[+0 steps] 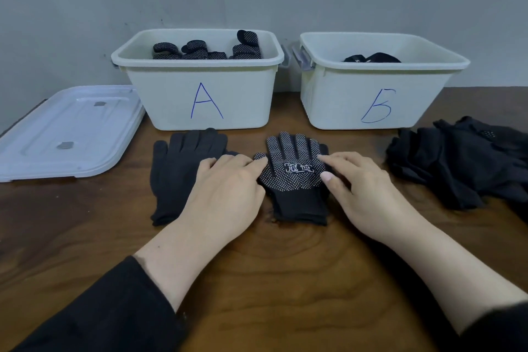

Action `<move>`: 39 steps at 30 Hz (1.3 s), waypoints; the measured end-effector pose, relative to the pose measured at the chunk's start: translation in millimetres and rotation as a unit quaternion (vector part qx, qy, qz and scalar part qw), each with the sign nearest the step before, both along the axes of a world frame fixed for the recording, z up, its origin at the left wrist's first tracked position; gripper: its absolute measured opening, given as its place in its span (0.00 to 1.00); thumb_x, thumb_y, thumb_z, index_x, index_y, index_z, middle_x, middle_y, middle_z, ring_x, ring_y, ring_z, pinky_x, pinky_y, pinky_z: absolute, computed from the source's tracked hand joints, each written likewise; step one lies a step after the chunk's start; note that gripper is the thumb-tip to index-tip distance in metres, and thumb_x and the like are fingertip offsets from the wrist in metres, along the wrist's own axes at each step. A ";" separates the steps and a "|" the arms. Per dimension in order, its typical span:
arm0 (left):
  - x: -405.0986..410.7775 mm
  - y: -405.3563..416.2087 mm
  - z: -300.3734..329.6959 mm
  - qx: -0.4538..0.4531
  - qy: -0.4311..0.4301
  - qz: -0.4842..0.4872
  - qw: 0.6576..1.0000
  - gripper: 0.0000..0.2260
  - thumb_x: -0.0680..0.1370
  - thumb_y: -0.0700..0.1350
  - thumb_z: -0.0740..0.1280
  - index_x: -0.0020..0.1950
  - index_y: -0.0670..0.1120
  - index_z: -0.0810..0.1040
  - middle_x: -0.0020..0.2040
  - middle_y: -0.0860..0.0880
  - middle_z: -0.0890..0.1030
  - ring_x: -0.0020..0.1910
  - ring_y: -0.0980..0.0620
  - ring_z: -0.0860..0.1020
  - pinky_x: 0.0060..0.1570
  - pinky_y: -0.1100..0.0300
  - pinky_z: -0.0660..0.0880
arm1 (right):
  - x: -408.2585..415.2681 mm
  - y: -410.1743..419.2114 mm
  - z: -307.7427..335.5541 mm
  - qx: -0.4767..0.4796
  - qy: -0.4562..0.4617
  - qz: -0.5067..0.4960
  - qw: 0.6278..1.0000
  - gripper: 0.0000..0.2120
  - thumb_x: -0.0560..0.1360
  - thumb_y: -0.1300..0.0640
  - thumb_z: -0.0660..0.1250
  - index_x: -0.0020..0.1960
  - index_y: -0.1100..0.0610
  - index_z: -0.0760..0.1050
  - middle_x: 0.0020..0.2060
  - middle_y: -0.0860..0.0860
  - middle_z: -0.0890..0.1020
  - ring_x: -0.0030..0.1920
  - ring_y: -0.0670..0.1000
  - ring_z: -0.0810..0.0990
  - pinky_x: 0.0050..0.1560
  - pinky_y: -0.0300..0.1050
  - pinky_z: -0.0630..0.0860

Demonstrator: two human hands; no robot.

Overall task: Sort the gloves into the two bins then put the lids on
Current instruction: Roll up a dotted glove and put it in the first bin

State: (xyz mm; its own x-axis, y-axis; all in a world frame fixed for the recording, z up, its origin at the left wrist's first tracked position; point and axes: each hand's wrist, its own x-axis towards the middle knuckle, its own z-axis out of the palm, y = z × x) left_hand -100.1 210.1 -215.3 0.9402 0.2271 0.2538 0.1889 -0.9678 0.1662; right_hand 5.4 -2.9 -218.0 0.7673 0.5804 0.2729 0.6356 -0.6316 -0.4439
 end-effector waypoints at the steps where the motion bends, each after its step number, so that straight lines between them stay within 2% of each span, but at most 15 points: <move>1: 2.1 -0.4 -0.4 0.006 0.006 0.002 1.000 0.21 0.81 0.48 0.57 0.75 0.56 0.68 0.67 0.56 0.74 0.67 0.52 0.69 0.69 0.50 0.58 | 3.3 2.2 -1.0 -0.023 0.002 -0.003 1.000 0.21 0.81 0.44 0.57 0.71 0.46 0.74 0.64 0.43 0.75 0.66 0.51 0.71 0.69 0.57 0.65; 5: 7.4 1.1 -2.1 0.009 0.025 -0.003 1.000 0.21 0.81 0.46 0.57 0.74 0.53 0.70 0.69 0.55 0.71 0.69 0.51 0.66 0.69 0.50 0.58 | 8.4 9.5 -3.3 -0.044 -0.004 0.003 0.999 0.16 0.84 0.48 0.57 0.68 0.46 0.77 0.63 0.40 0.74 0.64 0.48 0.69 0.67 0.52 0.59; 10: 7.3 0.7 0.4 0.005 0.003 -0.015 1.000 0.21 0.81 0.42 0.57 0.74 0.50 0.69 0.71 0.55 0.70 0.69 0.51 0.65 0.68 0.51 0.58 | 7.6 7.6 -2.7 0.045 -0.002 -0.005 0.999 0.14 0.84 0.53 0.59 0.61 0.51 0.81 0.58 0.43 0.77 0.60 0.49 0.71 0.67 0.59 0.67; 14: 5.9 1.1 -2.2 0.016 0.020 -0.016 1.000 0.23 0.81 0.42 0.57 0.76 0.50 0.66 0.73 0.53 0.67 0.72 0.51 0.63 0.71 0.48 0.57 | 4.4 5.2 -7.2 0.007 -0.012 -0.006 1.000 0.13 0.83 0.52 0.62 0.63 0.49 0.81 0.58 0.44 0.76 0.60 0.51 0.71 0.66 0.61 0.67; 17: 3.2 1.5 -1.9 0.003 -0.005 -0.006 1.000 0.22 0.81 0.43 0.58 0.75 0.53 0.69 0.71 0.51 0.70 0.70 0.49 0.66 0.69 0.47 0.60 | -0.1 1.7 -0.6 0.057 -0.056 0.016 0.997 0.11 0.80 0.52 0.67 0.61 0.49 0.81 0.56 0.45 0.76 0.59 0.51 0.72 0.62 0.62 0.71; 20: -4.7 -0.2 7.9 -0.049 -0.075 -0.083 0.993 0.16 0.82 0.48 0.59 0.68 0.54 0.77 0.60 0.55 0.75 0.60 0.50 0.73 0.61 0.49 0.68 | -7.4 -9.8 7.5 0.056 -0.059 0.137 0.987 0.12 0.79 0.44 0.66 0.57 0.48 0.81 0.54 0.42 0.76 0.57 0.48 0.74 0.61 0.56 0.72; 22: -12.9 -3.8 10.6 -0.056 -0.047 -0.177 0.981 0.17 0.82 0.55 0.56 0.66 0.55 0.78 0.57 0.58 0.74 0.58 0.54 0.73 0.59 0.52 0.69 | -13.0 -17.1 5.6 -0.003 -0.036 0.199 0.979 0.17 0.77 0.37 0.64 0.59 0.46 0.80 0.57 0.38 0.75 0.60 0.44 0.73 0.64 0.49 0.69; 24: -17.5 -6.4 7.8 -0.036 0.004 -0.222 0.974 0.22 0.81 0.61 0.53 0.67 0.56 0.78 0.58 0.60 0.73 0.60 0.58 0.70 0.63 0.54 0.66 | -14.0 -22.8 -0.2 -0.046 -0.022 0.207 0.977 0.22 0.76 0.33 0.63 0.63 0.44 0.78 0.59 0.34 0.72 0.62 0.40 0.70 0.66 0.42 0.64; 27: -16.9 -5.1 5.5 -0.031 0.029 -0.217 0.975 0.27 0.78 0.67 0.52 0.69 0.57 0.77 0.59 0.62 0.71 0.61 0.61 0.67 0.66 0.56 0.63 | -13.5 -24.1 -2.0 -0.046 -0.036 0.194 0.979 0.21 0.76 0.35 0.63 0.63 0.44 0.79 0.60 0.34 0.73 0.62 0.39 0.71 0.68 0.43 0.63; 32: -16.6 -8.4 7.0 -0.027 0.030 -0.209 0.977 0.27 0.76 0.69 0.54 0.69 0.58 0.75 0.59 0.62 0.71 0.60 0.62 0.67 0.66 0.57 0.62 | -19.0 -12.6 -2.3 -0.039 -0.109 0.165 0.979 0.12 0.78 0.44 0.61 0.52 0.48 0.80 0.52 0.39 0.77 0.53 0.44 0.76 0.63 0.48 0.68; 35: -16.3 -11.4 8.3 -0.031 0.020 -0.205 0.978 0.22 0.77 0.66 0.55 0.65 0.60 0.75 0.56 0.62 0.71 0.57 0.61 0.68 0.63 0.57 0.63 | -21.1 -10.5 1.9 -0.031 -0.103 0.151 0.983 0.10 0.80 0.46 0.58 0.50 0.48 0.76 0.49 0.40 0.78 0.51 0.45 0.77 0.62 0.49 0.68; 39: -15.4 -13.7 9.2 -0.063 -0.017 -0.185 0.980 0.05 0.80 0.54 0.63 0.51 0.58 0.78 0.48 0.60 0.76 0.50 0.59 0.71 0.56 0.54 0.67 | -23.8 -13.9 6.2 -0.020 -0.075 0.164 0.983 0.07 0.80 0.44 0.58 0.51 0.45 0.73 0.49 0.39 0.77 0.51 0.43 0.75 0.61 0.45 0.67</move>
